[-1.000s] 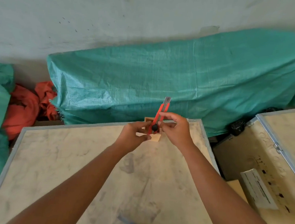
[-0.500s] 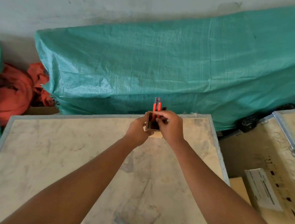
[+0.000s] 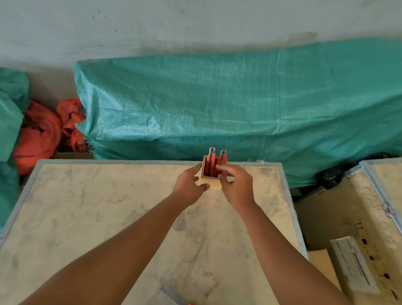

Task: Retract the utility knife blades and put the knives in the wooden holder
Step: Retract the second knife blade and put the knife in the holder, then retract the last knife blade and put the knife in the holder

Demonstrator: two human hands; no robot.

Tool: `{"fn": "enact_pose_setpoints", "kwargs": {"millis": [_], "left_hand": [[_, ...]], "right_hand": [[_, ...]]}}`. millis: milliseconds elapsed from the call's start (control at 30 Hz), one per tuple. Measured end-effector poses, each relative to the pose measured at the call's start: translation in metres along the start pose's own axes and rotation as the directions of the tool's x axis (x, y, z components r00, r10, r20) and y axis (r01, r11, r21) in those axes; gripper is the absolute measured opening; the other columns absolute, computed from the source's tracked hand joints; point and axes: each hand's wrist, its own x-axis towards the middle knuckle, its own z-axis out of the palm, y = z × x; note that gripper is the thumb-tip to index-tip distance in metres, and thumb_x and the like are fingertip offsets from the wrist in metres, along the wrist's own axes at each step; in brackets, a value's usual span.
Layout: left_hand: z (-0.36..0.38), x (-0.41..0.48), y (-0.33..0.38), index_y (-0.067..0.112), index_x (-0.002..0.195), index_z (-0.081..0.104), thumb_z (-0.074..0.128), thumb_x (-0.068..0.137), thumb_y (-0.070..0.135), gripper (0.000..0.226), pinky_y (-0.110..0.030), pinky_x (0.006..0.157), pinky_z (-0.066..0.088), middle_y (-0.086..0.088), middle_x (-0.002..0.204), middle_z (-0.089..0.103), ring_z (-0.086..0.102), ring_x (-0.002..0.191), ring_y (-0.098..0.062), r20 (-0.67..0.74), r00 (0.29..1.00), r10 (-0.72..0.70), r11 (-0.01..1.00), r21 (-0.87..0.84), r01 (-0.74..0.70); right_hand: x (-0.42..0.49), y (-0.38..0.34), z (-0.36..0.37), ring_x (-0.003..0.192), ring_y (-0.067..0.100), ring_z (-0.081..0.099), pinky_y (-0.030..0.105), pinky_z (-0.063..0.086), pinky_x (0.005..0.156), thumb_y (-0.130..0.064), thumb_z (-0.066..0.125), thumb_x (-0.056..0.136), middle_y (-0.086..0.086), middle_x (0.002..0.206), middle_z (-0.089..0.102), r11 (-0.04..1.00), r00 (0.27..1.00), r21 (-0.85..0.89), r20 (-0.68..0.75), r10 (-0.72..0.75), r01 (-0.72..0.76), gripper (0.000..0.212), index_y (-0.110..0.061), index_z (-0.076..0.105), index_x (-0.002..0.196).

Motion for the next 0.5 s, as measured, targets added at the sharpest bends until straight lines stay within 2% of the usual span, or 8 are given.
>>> {"fn": "enact_pose_setpoints", "kwargs": {"millis": [100, 167, 233, 300, 367, 433, 500], "left_hand": [[-0.003, -0.032, 0.001, 0.020, 0.147, 0.039, 0.078, 0.081, 0.014, 0.077, -0.034, 0.094, 0.050, -0.002, 0.148, 0.050, 0.057, 0.124, -0.023, -0.042, 0.999, -0.009, 1.000, -0.005, 0.009], [-0.005, -0.055, 0.002, 0.020, 0.147, 0.041, 0.078, 0.082, 0.018, 0.075, -0.031, 0.091, 0.049, -0.002, 0.149, 0.049, 0.057, 0.125, -0.023, -0.071, 0.997, -0.019, 1.000, -0.009, 0.018], [-0.007, -0.082, 0.001, 0.020, 0.146, 0.043, 0.077, 0.083, 0.021, 0.072, -0.034, 0.094, 0.051, -0.001, 0.150, 0.048, 0.056, 0.127, -0.023, -0.096, 0.995, -0.029, 1.000, -0.006, 0.029], [-0.008, -0.110, -0.004, 0.021, 0.144, 0.045, 0.078, 0.082, 0.024, 0.070, -0.038, 0.095, 0.055, -0.001, 0.149, 0.049, 0.056, 0.126, -0.022, -0.118, 0.992, -0.044, 0.999, -0.016, 0.042], [-0.006, -0.140, -0.016, 0.021, 0.143, 0.047, 0.078, 0.081, 0.024, 0.069, -0.043, 0.093, 0.057, -0.001, 0.147, 0.051, 0.056, 0.126, -0.022, -0.139, 0.988, -0.071, 0.996, -0.059, 0.063], [0.000, -0.170, -0.032, 0.021, 0.142, 0.048, 0.079, 0.080, 0.024, 0.069, -0.040, 0.095, 0.055, -0.001, 0.146, 0.053, 0.057, 0.125, -0.022, -0.165, 0.982, -0.092, 0.992, -0.101, 0.076], [0.010, -0.198, -0.050, 0.021, 0.142, 0.049, 0.079, 0.079, 0.026, 0.069, -0.037, 0.097, 0.053, 0.000, 0.145, 0.053, 0.058, 0.124, -0.021, -0.197, 0.972, -0.127, 0.986, -0.136, 0.101]], "right_hand": [[-0.028, -0.010, -0.014, 0.088, 0.017, 0.071, 0.003, 0.045, 0.084, 0.006, 0.075, 0.083, 0.007, 0.107, 0.077, 1.000, 0.998, -0.019, 0.057, -0.016, 0.017, 0.031, -0.011, 0.078, 0.109], [-0.046, -0.016, -0.025, 0.086, 0.017, 0.071, 0.019, 0.055, 0.084, 0.003, 0.075, 0.084, 0.007, 0.110, 0.076, 1.000, 0.996, -0.013, 0.092, -0.016, 0.017, 0.031, -0.013, 0.078, 0.110], [-0.065, -0.021, -0.035, 0.085, 0.017, 0.072, 0.029, 0.059, 0.087, 0.001, 0.074, 0.086, 0.005, 0.111, 0.076, 1.000, 0.992, -0.002, 0.130, -0.006, 0.006, 0.029, -0.015, 0.078, 0.110], [-0.083, -0.025, -0.043, 0.087, 0.018, 0.073, 0.027, 0.058, 0.088, -0.001, 0.074, 0.087, 0.004, 0.112, 0.076, 1.000, 0.982, -0.001, 0.190, 0.021, -0.021, 0.027, -0.015, 0.078, 0.110], [-0.103, -0.027, -0.048, 0.087, 0.018, 0.073, 0.011, 0.053, 0.083, -0.001, 0.074, 0.088, 0.004, 0.113, 0.076, 0.999, 0.963, 0.003, 0.267, 0.042, -0.044, 0.027, -0.015, 0.078, 0.111], [-0.124, -0.025, -0.048, 0.086, 0.015, 0.071, 0.000, 0.046, 0.077, -0.001, 0.074, 0.087, 0.004, 0.112, 0.076, 0.999, 0.936, 0.000, 0.347, 0.049, -0.053, 0.028, -0.014, 0.078, 0.111], [-0.144, -0.021, -0.046, 0.084, 0.014, 0.071, 0.006, 0.049, 0.079, -0.001, 0.074, 0.087, 0.004, 0.112, 0.076, 0.998, 0.899, -0.007, 0.434, 0.056, -0.059, 0.028, -0.016, 0.078, 0.111]]}}
